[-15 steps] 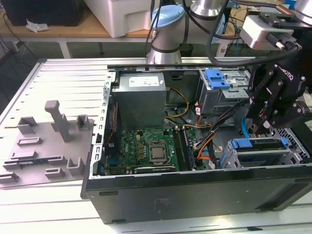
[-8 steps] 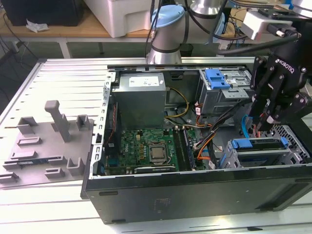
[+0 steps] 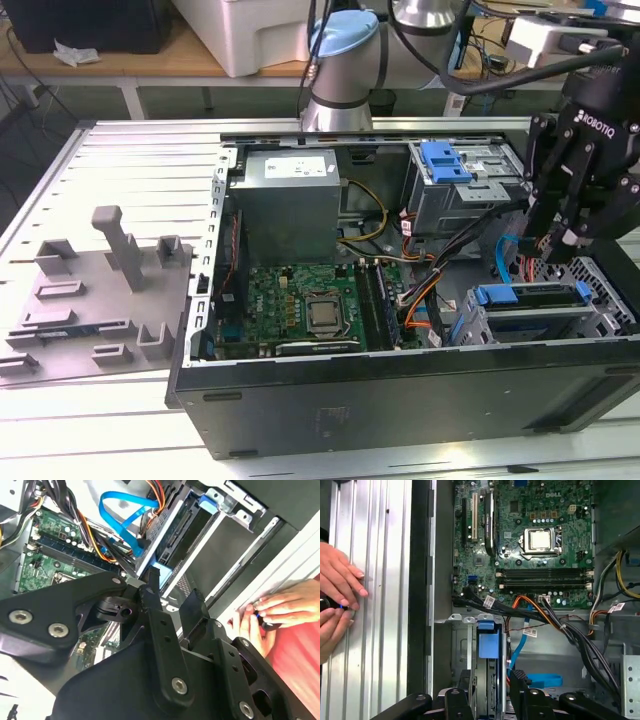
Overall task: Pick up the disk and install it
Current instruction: 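Insert the first disk wire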
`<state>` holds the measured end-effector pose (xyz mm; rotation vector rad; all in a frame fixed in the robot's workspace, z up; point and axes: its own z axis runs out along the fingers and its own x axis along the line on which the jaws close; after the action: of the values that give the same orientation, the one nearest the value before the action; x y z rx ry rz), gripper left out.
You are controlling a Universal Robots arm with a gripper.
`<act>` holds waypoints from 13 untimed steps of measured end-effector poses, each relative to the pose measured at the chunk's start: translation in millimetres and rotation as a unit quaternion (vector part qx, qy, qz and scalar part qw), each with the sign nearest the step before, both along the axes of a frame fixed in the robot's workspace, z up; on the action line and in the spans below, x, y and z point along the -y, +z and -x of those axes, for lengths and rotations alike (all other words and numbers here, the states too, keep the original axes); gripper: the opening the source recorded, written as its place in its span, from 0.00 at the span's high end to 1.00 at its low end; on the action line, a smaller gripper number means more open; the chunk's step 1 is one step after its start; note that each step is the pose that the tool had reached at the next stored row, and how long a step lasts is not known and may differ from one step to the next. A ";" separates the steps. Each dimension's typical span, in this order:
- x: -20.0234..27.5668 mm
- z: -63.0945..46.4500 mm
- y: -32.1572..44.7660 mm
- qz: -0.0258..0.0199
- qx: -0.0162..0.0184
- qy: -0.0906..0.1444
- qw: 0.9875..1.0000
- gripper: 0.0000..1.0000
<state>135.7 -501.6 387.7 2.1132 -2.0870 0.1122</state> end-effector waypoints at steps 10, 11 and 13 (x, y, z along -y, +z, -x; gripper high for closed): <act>-54.1 -27.3 -0.4 0.050 -0.001 -0.008 0.999 0.56; -54.3 -28.5 -0.5 0.050 -0.001 -0.011 0.999 0.56; -54.6 -30.6 -1.0 0.051 -0.001 -0.019 0.999 0.56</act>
<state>166.3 -447.0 386.8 2.0142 -2.0723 0.2064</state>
